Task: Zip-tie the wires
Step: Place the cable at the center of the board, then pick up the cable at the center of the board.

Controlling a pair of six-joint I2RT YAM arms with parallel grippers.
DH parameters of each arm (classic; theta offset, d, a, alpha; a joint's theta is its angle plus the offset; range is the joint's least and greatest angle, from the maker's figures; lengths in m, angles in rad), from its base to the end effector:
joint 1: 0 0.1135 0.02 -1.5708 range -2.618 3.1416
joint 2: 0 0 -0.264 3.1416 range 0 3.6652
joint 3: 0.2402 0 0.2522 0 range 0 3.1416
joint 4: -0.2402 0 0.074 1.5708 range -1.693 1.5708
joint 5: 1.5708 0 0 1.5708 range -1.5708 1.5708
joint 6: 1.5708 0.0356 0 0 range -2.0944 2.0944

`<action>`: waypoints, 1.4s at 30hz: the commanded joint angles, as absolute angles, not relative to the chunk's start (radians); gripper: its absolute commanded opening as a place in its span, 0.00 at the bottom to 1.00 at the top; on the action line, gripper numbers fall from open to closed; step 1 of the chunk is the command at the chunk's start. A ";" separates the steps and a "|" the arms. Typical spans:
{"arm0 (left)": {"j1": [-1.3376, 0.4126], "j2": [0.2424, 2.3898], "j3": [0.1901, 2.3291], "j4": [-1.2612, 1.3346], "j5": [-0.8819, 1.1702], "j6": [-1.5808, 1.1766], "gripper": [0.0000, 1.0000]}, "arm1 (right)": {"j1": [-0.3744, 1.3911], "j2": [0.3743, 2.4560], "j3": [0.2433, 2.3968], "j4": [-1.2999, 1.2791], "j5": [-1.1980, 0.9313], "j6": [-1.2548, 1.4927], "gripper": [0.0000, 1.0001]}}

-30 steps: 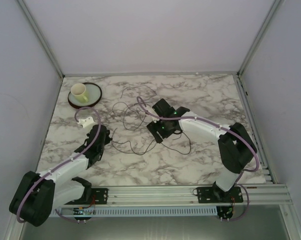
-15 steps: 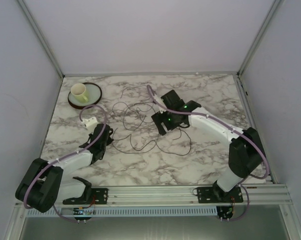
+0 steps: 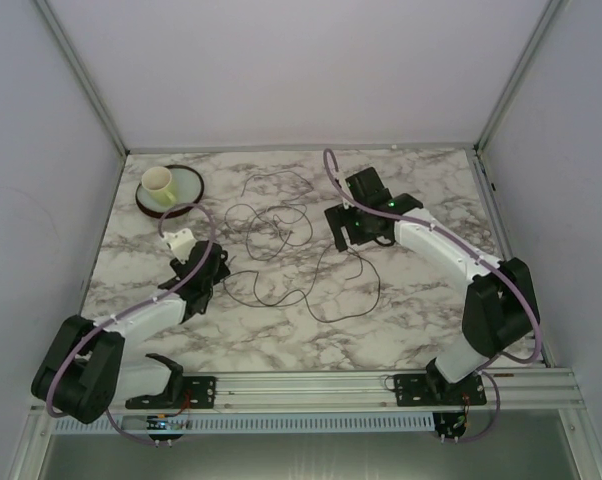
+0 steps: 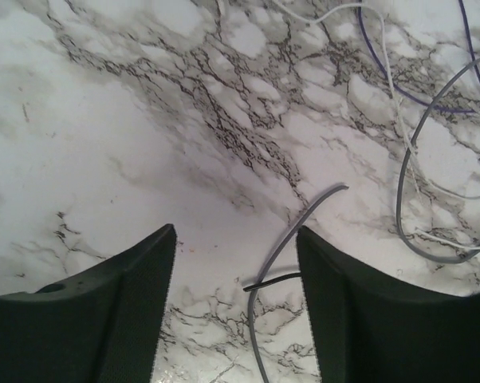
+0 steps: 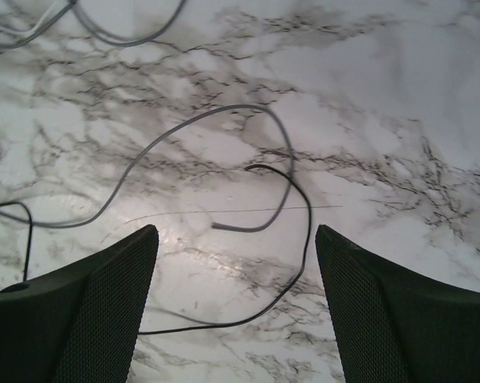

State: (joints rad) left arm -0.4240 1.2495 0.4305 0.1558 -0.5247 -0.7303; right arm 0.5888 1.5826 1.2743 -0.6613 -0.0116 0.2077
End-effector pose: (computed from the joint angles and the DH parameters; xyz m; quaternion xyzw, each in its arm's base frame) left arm 0.2173 -0.0785 0.1615 -0.2448 0.8405 -0.0357 0.4820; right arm 0.2798 0.1873 0.2699 -0.1826 0.9375 0.1199 0.2708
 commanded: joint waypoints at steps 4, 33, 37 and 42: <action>-0.411 1.162 0.520 0.035 -0.624 -0.698 0.78 | 0.555 1.571 1.249 -0.587 0.096 0.239 0.79; -0.395 0.895 0.624 0.187 -0.167 -0.436 1.00 | 0.509 2.210 1.693 -0.006 -0.038 0.739 0.79; -0.395 0.895 0.631 0.183 -0.166 -0.427 1.00 | 0.506 2.280 1.749 0.008 -0.051 0.782 0.74; -0.396 0.905 0.632 0.194 -0.152 -0.428 1.00 | 0.496 2.335 1.801 0.037 -0.069 0.800 0.55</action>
